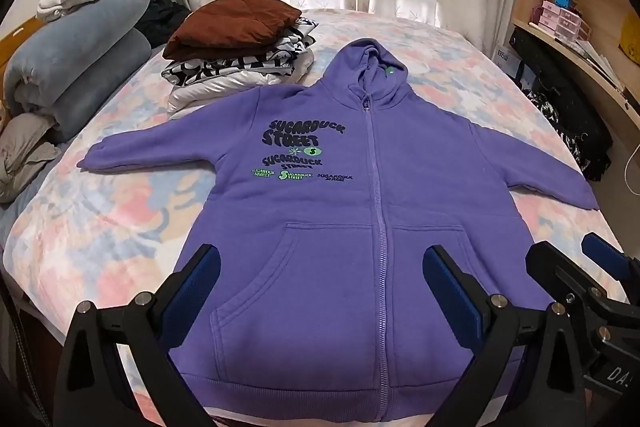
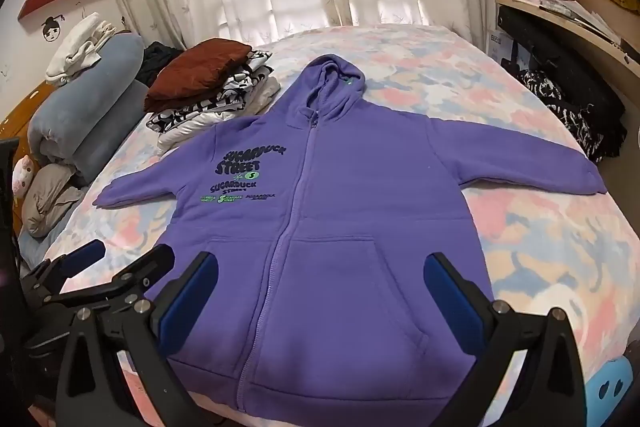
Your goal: Fold large clothes
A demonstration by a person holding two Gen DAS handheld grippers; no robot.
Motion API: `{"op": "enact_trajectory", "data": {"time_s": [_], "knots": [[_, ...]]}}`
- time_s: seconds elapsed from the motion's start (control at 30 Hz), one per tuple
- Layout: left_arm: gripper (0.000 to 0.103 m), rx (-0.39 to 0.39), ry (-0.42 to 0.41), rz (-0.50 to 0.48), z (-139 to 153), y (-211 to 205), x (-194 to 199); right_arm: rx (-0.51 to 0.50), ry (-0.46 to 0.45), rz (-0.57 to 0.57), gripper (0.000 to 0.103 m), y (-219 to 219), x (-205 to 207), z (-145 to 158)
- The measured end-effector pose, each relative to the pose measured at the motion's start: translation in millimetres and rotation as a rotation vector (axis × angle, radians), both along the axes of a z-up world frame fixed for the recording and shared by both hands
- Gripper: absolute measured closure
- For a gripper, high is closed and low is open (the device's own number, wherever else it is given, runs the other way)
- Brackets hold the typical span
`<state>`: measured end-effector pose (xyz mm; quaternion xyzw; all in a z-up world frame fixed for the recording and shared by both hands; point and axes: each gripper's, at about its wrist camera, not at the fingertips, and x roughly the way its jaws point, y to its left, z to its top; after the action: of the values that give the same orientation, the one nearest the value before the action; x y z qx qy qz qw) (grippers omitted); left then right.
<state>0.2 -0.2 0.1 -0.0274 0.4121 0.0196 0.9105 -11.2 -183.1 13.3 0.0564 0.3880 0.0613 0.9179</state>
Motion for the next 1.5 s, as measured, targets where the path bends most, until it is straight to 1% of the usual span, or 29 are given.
{"op": "enact_trajectory", "data": {"time_s": [0.1, 0.17, 0.27, 0.3, 0.4, 0.5, 0.53, 1.1, 1.5], "knots": [[0.003, 0.001, -0.008, 0.002, 0.6, 0.2, 0.1, 0.0, -0.008, 0.006, 0.0, -4.4, 1.2, -2.7], [0.003, 0.011, -0.012, 0.0, 6.2, -1.1, 1.0, -0.019, -0.017, 0.001, 0.0, -1.5, -0.6, -3.1], [0.003, 0.014, -0.018, 0.003, 8.2, -1.3, 3.2, -0.013, -0.027, -0.001, 0.0, -4.0, -6.8, 3.6], [0.003, 0.018, -0.028, -0.003, 7.6, -1.1, -2.6, -0.013, -0.028, -0.002, 0.0, -3.5, -7.0, 4.9], [0.003, 0.018, -0.02, -0.003, 7.3, -0.1, -1.5, -0.01, -0.025, -0.002, 0.0, -2.6, -7.3, 7.9], [0.003, 0.027, -0.024, -0.003, 11.7, -4.3, -6.6, -0.004, -0.028, 0.002, 0.0, -3.0, -9.0, 6.4], [0.003, 0.027, -0.023, -0.004, 12.0, -4.6, -6.7, -0.002, -0.026, 0.001, 0.0, -4.6, -8.7, 1.5], [0.003, 0.031, -0.019, -0.004, 7.8, -5.4, -9.1, -0.004, -0.027, -0.001, 0.0, -6.7, -12.3, -1.9], [0.004, 0.032, -0.001, -0.004, 4.9, -2.7, -11.5, -0.001, -0.019, -0.002, 0.0, -6.8, -15.0, -4.8]]}}
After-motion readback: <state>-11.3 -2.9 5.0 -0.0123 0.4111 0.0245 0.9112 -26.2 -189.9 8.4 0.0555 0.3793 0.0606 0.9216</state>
